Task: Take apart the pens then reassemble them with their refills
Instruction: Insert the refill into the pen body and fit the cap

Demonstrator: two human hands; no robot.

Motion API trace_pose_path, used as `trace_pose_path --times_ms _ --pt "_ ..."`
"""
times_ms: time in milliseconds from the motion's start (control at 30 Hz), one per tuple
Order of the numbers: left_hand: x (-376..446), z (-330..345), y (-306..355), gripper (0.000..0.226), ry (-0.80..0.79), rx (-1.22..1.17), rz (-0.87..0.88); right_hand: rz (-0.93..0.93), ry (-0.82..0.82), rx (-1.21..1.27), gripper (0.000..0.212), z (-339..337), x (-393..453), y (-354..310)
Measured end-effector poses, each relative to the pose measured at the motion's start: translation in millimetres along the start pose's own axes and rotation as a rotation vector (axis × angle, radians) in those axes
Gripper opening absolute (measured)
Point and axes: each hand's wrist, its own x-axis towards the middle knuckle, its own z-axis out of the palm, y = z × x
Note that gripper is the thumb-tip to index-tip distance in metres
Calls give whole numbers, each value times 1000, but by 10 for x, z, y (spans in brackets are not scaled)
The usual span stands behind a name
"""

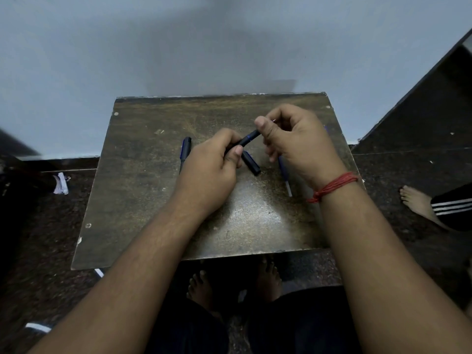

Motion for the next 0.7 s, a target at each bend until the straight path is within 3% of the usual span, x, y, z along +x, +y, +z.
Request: trace_pose_path --times_ms 67,200,300,467,600,700 --pt "2 -1 6 9 2 -3 2 17 36 -68 28 15 5 13" --pt "4 -7 12 9 9 -7 -4 -43 -59 73 8 -21 8 -8" --pt "3 -9 7 9 0 1 -7 -59 -109 62 10 -18 -6 -24" --pt "2 -7 17 9 -10 29 -4 -16 -15 -149 20 4 7 -11" --pt "8 -18 24 9 -1 12 -3 -58 -52 -58 4 -20 -5 -35" --pt "4 -22 12 8 0 24 4 -84 -93 -64 11 -37 -13 -56"
